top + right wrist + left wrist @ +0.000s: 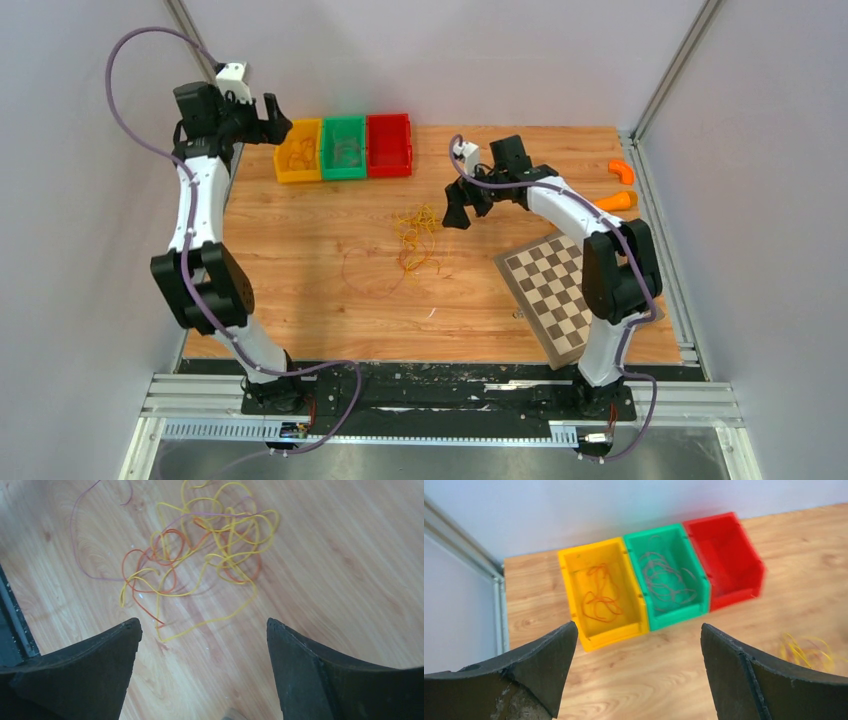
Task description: Untangle the cables
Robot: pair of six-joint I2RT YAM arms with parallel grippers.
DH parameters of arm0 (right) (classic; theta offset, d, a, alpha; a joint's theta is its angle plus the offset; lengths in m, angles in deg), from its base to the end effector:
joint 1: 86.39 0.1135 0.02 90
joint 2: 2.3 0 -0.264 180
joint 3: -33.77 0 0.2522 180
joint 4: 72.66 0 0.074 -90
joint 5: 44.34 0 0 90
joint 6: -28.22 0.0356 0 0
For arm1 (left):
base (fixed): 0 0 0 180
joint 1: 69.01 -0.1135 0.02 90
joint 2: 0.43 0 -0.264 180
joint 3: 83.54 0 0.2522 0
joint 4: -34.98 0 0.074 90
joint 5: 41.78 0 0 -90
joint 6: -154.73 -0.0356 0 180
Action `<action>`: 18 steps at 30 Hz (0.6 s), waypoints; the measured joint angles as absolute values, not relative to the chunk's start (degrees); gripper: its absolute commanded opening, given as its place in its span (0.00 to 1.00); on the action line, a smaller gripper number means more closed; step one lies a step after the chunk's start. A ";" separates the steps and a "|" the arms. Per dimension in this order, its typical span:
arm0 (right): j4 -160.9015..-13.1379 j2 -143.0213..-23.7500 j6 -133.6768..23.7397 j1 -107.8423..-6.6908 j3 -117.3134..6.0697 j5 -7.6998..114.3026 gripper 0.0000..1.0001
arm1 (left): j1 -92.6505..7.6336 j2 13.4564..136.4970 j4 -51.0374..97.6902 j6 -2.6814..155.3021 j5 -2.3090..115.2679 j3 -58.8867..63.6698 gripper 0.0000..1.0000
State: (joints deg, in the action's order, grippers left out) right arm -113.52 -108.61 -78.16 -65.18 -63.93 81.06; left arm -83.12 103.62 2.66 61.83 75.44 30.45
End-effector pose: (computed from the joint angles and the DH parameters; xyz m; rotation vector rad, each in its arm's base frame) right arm 0.3752 0.1677 0.2508 -1.0200 2.1370 0.7864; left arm 0.4212 0.0891 0.3729 0.1210 1.9215 -0.2668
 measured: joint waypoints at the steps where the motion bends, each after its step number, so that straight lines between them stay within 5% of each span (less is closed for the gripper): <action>1: -113.47 -109.17 -78.19 -64.46 -63.95 81.39 0.91 | -83.27 100.32 2.55 61.22 77.50 27.80 1.00; 7: -113.23 -115.71 -77.53 -60.46 -66.71 81.87 0.78 | -83.09 88.89 2.02 59.34 92.97 13.64 1.00; 18: -111.70 -114.46 -74.17 -60.74 -60.67 74.50 0.78 | -70.35 86.42 -0.23 58.42 97.80 -6.23 1.00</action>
